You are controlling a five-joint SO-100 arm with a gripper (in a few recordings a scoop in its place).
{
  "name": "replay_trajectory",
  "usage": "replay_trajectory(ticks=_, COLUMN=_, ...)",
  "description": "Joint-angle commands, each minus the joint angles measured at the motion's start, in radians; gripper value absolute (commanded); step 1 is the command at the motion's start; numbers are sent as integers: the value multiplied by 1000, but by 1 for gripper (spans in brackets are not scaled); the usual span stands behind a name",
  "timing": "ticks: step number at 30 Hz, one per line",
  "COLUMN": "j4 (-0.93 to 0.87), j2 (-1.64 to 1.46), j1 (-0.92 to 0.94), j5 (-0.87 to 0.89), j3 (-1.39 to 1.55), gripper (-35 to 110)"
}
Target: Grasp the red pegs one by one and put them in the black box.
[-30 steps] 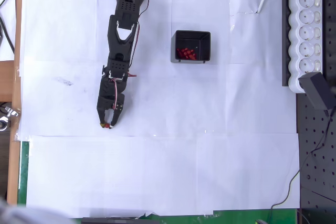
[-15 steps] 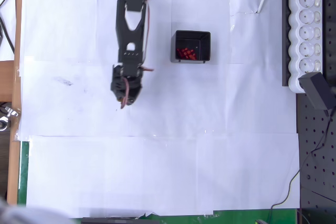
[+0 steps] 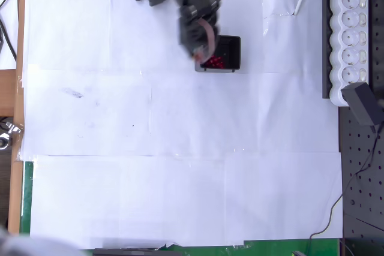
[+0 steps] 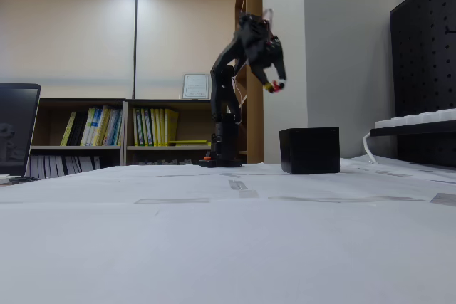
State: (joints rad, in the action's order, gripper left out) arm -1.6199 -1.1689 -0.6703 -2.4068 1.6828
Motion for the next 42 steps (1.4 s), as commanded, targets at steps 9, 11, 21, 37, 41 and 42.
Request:
replay_trajectory(ticks=9, j4=413, j2=-156, j1=-107, j5=-127, j3=-196, gripper=0)
replay_trajectory(ticks=11, j4=479, j2=-201, j1=-100, j5=-129, j3=-239, gripper=0)
replay_trajectory(ticks=21, j4=603, j2=-255, j1=-89, j5=-110, j3=-360, gripper=14)
replay_trajectory(ticks=37, j4=137, j2=296, j1=342, j5=227, j3=-92, gripper=16)
replay_trajectory(ticks=41, j4=268, j2=552, j1=600, j5=443, j3=-433, gripper=16)
replay_trajectory(ticks=42, j4=291, j2=611, j1=643, j5=488, j3=-514, gripper=16)
